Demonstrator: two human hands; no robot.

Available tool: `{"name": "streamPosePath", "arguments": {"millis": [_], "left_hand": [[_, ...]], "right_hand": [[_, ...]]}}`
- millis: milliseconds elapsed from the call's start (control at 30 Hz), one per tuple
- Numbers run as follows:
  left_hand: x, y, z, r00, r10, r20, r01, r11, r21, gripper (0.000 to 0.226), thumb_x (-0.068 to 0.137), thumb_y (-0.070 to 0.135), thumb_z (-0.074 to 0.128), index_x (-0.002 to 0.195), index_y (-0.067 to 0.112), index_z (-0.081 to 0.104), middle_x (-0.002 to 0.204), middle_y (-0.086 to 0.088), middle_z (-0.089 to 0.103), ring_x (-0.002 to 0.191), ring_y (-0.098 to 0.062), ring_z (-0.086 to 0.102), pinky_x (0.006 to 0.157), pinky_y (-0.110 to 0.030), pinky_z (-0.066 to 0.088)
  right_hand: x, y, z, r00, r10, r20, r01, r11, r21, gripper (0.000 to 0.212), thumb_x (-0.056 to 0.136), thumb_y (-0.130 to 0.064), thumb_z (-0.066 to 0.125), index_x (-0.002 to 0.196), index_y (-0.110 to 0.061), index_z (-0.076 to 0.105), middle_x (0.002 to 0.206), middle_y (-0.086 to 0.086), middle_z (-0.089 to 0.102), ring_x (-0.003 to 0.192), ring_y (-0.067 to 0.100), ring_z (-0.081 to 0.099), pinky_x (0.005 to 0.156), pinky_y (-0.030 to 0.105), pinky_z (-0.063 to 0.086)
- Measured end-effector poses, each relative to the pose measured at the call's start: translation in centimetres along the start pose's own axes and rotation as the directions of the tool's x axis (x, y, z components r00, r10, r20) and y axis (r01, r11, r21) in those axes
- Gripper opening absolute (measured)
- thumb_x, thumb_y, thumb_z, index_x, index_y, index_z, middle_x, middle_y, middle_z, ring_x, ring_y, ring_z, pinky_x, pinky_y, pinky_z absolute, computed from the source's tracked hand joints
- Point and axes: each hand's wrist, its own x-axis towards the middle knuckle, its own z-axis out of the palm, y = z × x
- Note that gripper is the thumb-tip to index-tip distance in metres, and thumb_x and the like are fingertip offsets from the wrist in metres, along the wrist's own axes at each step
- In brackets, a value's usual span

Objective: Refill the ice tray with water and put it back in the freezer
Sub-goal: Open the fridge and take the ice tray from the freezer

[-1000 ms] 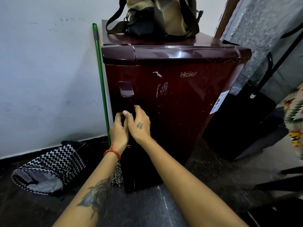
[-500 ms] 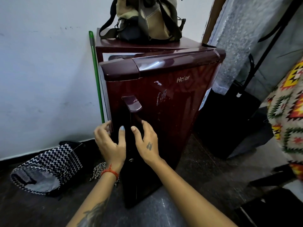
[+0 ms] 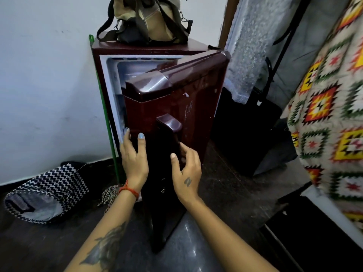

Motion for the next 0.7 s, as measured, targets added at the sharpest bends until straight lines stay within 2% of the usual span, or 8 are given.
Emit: {"name": "streamPosePath", "arguments": {"millis": [67,200,267,367,433,533,633,700], "left_hand": [[-1.9,0.6,0.3,1.000,0.013,-0.002,-0.013,1.000,-0.004,0.050,0.097,0.045,0.036,0.141,0.020,0.036,0.142,-0.005,0.040,0.126,-0.017,0.043,0.104,-0.034,0.037],[-5.6,1.7,1.2,0.998,0.056,0.018,-0.056,0.998,0.014,0.042,0.099,0.038,0.037,0.137,0.019,0.044,0.131,0.001,0.047,0.106,-0.002,0.045,0.085,-0.018,0.033],[-7.1,2.1,1.5,0.996,0.085,0.037,-0.086,0.996,0.016,0.040,0.099,0.037,0.037,0.134,0.020,0.047,0.127,0.004,0.052,0.104,-0.003,0.049,0.084,-0.019,0.035],[-8.3,2.2,2.2,0.989,0.114,0.096,-0.109,0.992,-0.058,0.039,0.100,0.039,0.036,0.132,0.022,0.049,0.108,0.003,0.066,0.099,-0.016,0.064,0.088,-0.035,0.050],[-8.5,2.4,2.9,0.979,0.119,0.164,-0.099,0.987,-0.123,0.040,0.095,0.049,0.036,0.130,0.034,0.048,0.093,0.006,0.069,0.088,-0.018,0.069,0.083,-0.045,0.054],[-8.6,2.5,4.6,0.952,0.169,0.256,-0.149,0.984,-0.099,0.039,0.088,0.060,0.035,0.122,0.048,0.050,0.085,0.001,0.072,0.077,-0.021,0.070,0.075,-0.049,0.056],[-9.8,4.1,6.6,0.929,0.289,0.229,-0.277,0.957,-0.084,0.035,0.091,0.050,0.039,0.111,0.033,0.063,0.073,0.006,0.070,0.063,-0.010,0.068,0.065,-0.034,0.055],[-10.1,5.1,7.7,0.913,0.388,0.128,-0.390,0.921,-0.006,0.033,0.093,0.040,0.042,0.101,0.021,0.068,0.082,0.005,0.067,0.069,-0.013,0.065,0.062,-0.026,0.046]], "right_hand": [[-1.4,0.0,-1.7,0.992,-0.108,-0.072,0.106,0.994,-0.027,0.033,0.091,-0.031,0.053,0.119,-0.014,0.058,0.116,-0.002,0.057,0.109,0.008,0.051,0.092,0.029,0.048],[-3.4,-0.5,-4.3,0.947,-0.310,-0.085,0.302,0.949,-0.095,0.027,0.087,-0.016,0.059,0.114,-0.010,0.061,0.114,0.005,0.059,0.109,0.015,0.051,0.098,0.014,0.035],[-3.9,-0.6,-5.2,0.923,-0.375,-0.089,0.364,0.924,-0.119,0.030,0.086,-0.011,0.061,0.117,-0.009,0.061,0.121,0.007,0.058,0.118,0.017,0.049,0.104,0.020,0.036],[-4.1,-0.4,-6.3,0.899,-0.431,-0.080,0.417,0.897,-0.147,0.038,0.087,-0.006,0.059,0.125,-0.008,0.057,0.136,0.009,0.051,0.137,0.021,0.036,0.113,0.037,0.032],[-4.0,0.0,-7.0,0.889,-0.447,-0.094,0.425,0.885,-0.190,0.044,0.087,-0.002,0.059,0.130,-0.008,0.053,0.144,0.010,0.044,0.143,0.024,0.027,0.115,0.045,0.029],[-3.7,1.2,-8.1,0.891,-0.432,-0.137,0.385,0.881,-0.274,0.054,0.086,-0.002,0.059,0.137,-0.008,0.043,0.150,0.009,0.033,0.146,0.027,0.017,0.115,0.052,0.024],[-3.1,2.8,-9.7,0.900,-0.393,-0.190,0.305,0.877,-0.372,0.059,0.087,-0.008,0.055,0.142,-0.009,0.033,0.155,0.006,0.021,0.147,0.027,0.009,0.118,0.051,0.014],[-2.7,3.8,-10.9,0.901,-0.374,-0.220,0.256,0.868,-0.425,0.060,0.089,-0.013,0.053,0.144,-0.010,0.029,0.158,0.001,0.014,0.148,0.026,0.006,0.119,0.049,0.010]]}}
